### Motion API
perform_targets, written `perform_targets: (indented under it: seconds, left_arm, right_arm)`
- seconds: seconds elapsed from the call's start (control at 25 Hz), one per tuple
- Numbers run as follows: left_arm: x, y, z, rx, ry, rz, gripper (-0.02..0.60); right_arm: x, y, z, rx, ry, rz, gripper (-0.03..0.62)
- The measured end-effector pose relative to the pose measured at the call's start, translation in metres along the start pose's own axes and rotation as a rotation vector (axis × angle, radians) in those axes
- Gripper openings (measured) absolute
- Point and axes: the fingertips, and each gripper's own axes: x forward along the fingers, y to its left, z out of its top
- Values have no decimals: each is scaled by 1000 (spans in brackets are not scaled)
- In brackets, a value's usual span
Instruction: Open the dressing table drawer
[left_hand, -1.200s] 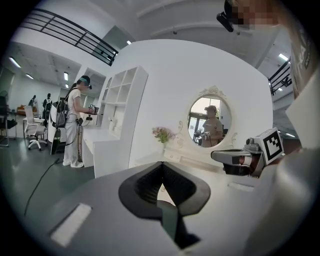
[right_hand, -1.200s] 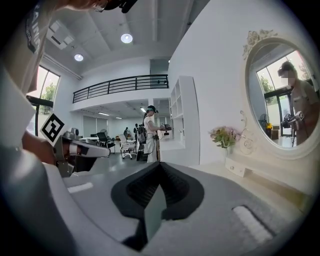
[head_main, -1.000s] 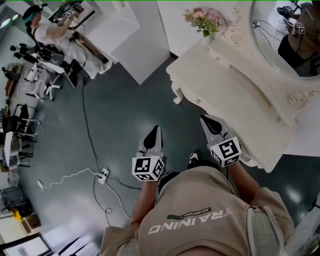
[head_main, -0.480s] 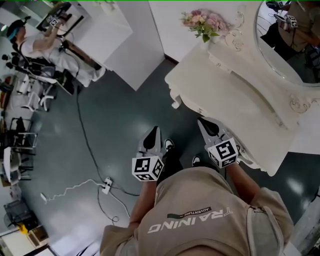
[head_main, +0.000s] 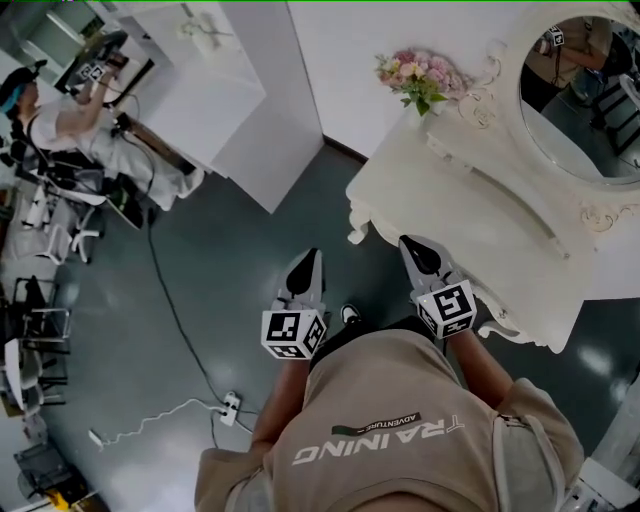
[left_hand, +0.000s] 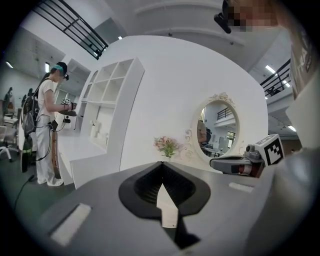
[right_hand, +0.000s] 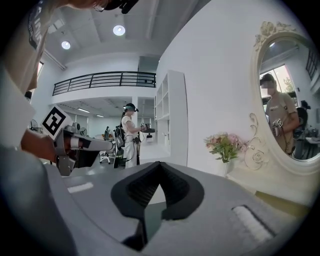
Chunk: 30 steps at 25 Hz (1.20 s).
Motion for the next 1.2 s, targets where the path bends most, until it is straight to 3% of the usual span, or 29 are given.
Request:
perform_targets:
  seconds: [0.2, 0.32, 0.56, 0.72, 1.2]
  left_arm:
    - [17, 25, -1, -32, 50, -85, 18]
    - [32, 23, -3, -64, 67, -134, 18]
    - [79, 8, -10, -56, 116, -236, 18]
    - [117, -8, -5, -16, 144, -301, 18]
    - [248, -25, 20, 113, 195, -403, 18]
  right_arm:
    - [11, 1, -5, 6, 27, -100, 2]
    - [4, -13, -14, 13, 61, -167, 2]
    - [0, -46, -23, 78, 69, -287, 2]
    - [10, -74, -33, 121, 72, -331, 2]
    - [62, -193, -34, 183, 16, -443, 2]
